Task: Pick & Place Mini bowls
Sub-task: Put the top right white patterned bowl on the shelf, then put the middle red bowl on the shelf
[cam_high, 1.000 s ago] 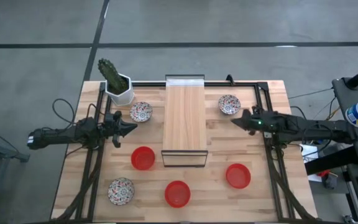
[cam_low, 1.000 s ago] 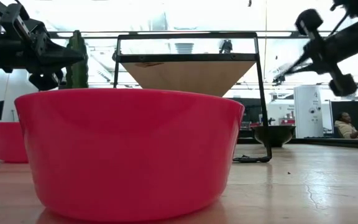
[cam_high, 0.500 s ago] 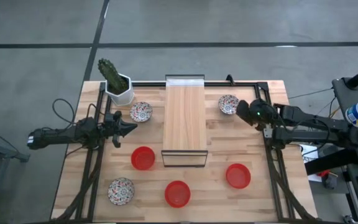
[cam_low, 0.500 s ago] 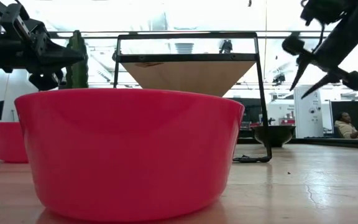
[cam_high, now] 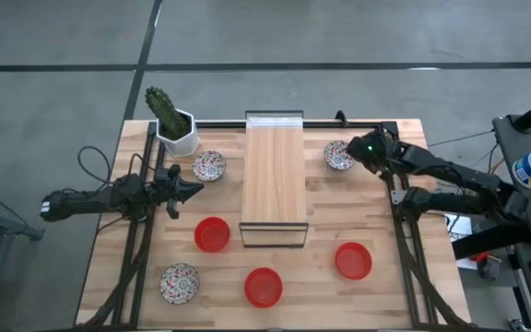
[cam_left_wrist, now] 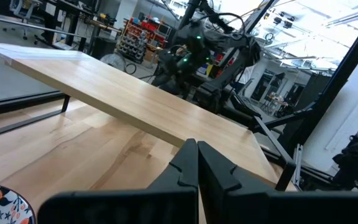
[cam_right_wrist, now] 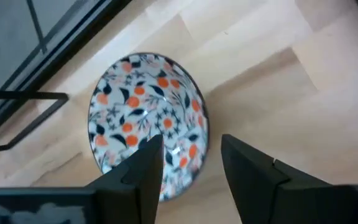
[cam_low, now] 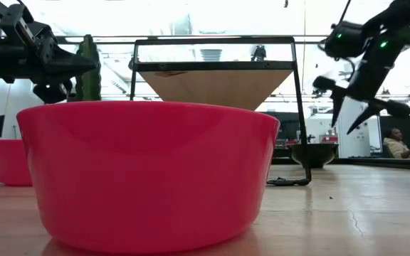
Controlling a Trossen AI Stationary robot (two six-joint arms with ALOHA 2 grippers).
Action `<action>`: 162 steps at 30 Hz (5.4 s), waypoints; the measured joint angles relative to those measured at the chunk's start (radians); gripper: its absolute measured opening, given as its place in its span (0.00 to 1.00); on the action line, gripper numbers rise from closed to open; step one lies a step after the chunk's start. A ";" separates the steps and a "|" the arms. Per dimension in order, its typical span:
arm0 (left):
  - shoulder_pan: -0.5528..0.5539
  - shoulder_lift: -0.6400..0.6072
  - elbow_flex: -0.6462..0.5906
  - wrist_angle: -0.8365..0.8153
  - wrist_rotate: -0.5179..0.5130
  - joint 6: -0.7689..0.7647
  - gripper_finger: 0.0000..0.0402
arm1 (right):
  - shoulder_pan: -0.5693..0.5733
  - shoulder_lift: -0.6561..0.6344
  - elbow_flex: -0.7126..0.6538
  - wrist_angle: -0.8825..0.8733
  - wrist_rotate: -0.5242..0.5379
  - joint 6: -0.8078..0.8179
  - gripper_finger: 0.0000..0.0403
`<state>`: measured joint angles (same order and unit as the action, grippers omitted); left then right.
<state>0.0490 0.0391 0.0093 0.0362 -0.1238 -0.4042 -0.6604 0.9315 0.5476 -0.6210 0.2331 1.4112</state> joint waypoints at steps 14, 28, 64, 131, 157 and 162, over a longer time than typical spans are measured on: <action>0.000 0.000 0.000 0.000 0.000 0.000 0.00 | -0.073 0.240 0.000 0.124 -0.059 -0.081 0.35; 0.000 0.000 0.000 0.000 0.000 0.000 0.00 | -0.110 0.308 0.000 0.178 -0.086 -0.228 0.08; 0.000 0.000 0.000 0.000 0.000 0.000 0.00 | 0.067 0.406 0.814 -0.225 -0.373 -0.528 0.03; 0.000 0.000 0.000 0.000 0.000 0.000 0.00 | 0.115 1.073 1.509 -0.552 -0.364 -0.899 0.45; 0.000 0.000 0.000 0.000 0.000 0.000 0.00 | 0.385 0.784 1.479 -0.897 -0.360 -1.382 0.49; 0.000 0.000 0.000 0.000 0.000 0.000 0.00 | 0.516 0.715 1.403 -0.889 -0.360 -1.341 0.47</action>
<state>0.0490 0.0392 0.0092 0.0364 -0.1238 -0.4042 -0.1441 1.6466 1.9503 -1.5099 -0.1269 0.0700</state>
